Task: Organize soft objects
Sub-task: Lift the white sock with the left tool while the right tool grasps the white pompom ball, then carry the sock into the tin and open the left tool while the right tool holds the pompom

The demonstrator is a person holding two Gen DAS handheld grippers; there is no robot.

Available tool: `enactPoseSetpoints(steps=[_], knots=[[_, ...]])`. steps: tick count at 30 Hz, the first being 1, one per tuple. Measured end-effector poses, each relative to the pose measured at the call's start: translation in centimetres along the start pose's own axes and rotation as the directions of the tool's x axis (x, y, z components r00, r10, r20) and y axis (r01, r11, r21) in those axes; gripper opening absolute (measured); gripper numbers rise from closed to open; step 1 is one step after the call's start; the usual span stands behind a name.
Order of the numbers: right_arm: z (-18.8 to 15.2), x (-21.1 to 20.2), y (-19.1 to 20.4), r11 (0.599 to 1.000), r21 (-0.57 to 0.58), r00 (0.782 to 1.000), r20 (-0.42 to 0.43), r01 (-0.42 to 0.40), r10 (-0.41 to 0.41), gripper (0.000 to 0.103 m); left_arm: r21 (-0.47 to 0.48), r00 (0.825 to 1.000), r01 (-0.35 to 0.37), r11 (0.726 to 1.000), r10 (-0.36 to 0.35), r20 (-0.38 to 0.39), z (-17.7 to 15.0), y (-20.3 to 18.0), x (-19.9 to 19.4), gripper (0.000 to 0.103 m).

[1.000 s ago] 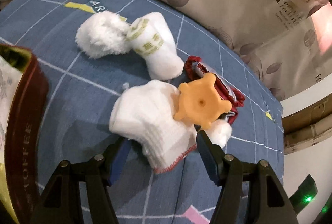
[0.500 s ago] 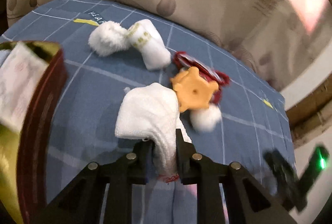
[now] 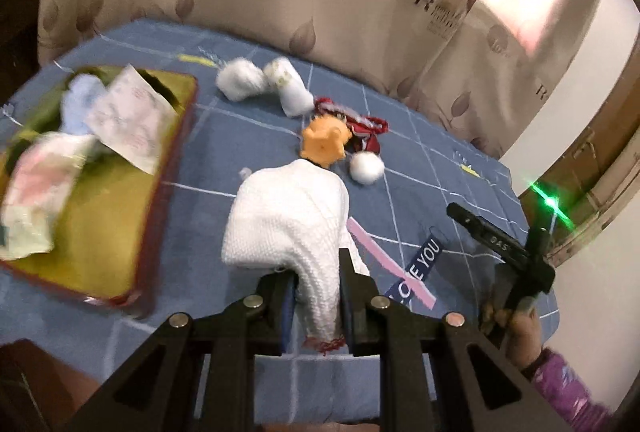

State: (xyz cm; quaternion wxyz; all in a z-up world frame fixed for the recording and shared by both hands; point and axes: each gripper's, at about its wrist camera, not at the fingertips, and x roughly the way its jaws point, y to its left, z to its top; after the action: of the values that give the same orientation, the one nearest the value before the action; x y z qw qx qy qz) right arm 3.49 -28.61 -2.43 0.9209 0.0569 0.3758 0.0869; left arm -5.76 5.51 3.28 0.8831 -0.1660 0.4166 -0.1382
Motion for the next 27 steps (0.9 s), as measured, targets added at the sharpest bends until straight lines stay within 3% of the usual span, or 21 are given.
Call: enactPoseSetpoints(steps=[7, 12, 18, 21, 25, 27], knots=[[0.2, 1.1, 7.6, 0.984, -0.100, 0.987, -0.073, -0.149, 0.142, 0.098, 0.024, 0.995, -0.055, 0.998, 0.053, 0.089, -0.3, 1.7, -4.2, 0.019], [1.3, 4.2, 10.4, 0.985, -0.109, 0.987, -0.103, -0.135, 0.124, 0.081, 0.007, 0.988, -0.080, 0.997, 0.078, 0.133, 0.1, 3.7, -6.3, 0.020], [2.6, 6.7, 11.1, 0.989, -0.096, 0.988, -0.119, -0.111, 0.100, 0.078, -0.021, 0.979, -0.117, 0.993, 0.118, 0.165, 1.0, 5.9, -7.5, 0.020], [2.8, 7.5, 11.5, 0.987, -0.114, 0.986, -0.137, -0.111, 0.095, 0.070, -0.042, 0.977, -0.134, 0.990, 0.139, 0.162, 1.2, 6.9, -7.4, 0.020], [2.8, 8.3, 12.1, 0.982, -0.148, 0.982, -0.162, -0.118, 0.093, 0.031, -0.059, 0.977, -0.143, 0.988, 0.151, 0.151, 1.3, 7.7, -7.1, 0.020], [2.6, 8.2, 12.5, 0.978, -0.175, 0.983, -0.164, -0.116, 0.088, 0.026, -0.062, 0.976, -0.150, 0.987, 0.157, 0.148, 1.3, 7.7, -6.9, 0.020]])
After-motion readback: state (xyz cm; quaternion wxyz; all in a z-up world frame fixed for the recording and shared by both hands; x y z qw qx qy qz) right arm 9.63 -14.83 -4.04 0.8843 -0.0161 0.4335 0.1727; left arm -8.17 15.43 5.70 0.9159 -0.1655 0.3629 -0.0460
